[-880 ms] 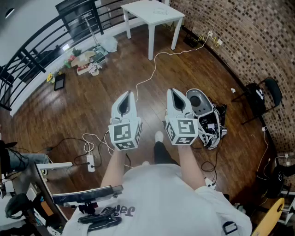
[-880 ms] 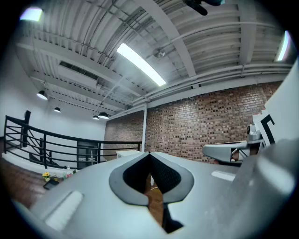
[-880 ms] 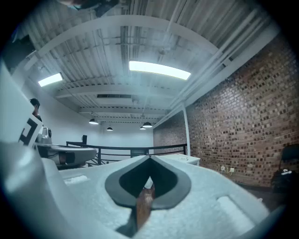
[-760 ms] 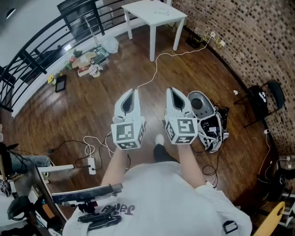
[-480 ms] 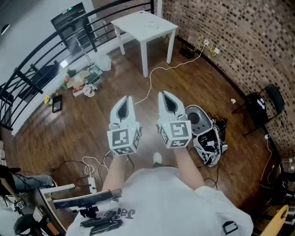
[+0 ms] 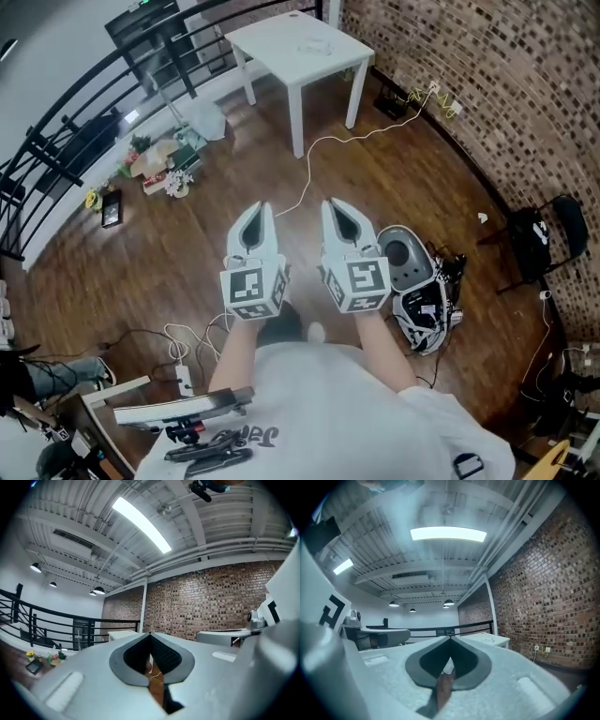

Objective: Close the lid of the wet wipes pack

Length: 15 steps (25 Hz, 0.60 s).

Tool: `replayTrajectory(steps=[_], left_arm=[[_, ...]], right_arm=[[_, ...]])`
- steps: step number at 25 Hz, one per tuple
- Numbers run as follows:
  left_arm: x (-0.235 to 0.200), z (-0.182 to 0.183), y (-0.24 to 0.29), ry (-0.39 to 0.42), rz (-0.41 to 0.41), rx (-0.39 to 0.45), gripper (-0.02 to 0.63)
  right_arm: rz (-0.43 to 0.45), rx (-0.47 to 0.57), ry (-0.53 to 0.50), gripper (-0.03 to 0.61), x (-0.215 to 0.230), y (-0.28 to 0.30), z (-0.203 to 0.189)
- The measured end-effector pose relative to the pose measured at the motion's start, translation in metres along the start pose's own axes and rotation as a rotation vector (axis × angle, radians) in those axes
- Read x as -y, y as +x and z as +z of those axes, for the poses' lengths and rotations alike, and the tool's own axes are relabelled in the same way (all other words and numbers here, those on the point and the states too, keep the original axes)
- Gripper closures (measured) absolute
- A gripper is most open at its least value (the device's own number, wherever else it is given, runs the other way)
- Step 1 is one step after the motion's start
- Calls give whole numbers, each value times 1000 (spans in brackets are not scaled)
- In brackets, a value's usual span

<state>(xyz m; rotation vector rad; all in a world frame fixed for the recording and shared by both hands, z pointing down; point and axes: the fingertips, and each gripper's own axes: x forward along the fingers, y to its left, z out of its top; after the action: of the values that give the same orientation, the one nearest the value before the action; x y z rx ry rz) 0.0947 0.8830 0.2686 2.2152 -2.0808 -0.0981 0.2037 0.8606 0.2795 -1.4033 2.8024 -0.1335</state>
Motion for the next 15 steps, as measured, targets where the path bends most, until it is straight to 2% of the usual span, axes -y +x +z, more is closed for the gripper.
replayTrajectory(steps=[6, 10, 15], left_arm=[[-49, -3, 112, -27, -40, 12, 598], [-98, 18, 199, -13, -40, 33, 598], [-138, 26, 284, -25, -84, 43, 598]], right_arm=[[-20, -14, -14, 591, 36, 115, -11], [-8, -2, -65, 591, 50, 209, 9], [-53, 10, -64, 591, 78, 298, 20]])
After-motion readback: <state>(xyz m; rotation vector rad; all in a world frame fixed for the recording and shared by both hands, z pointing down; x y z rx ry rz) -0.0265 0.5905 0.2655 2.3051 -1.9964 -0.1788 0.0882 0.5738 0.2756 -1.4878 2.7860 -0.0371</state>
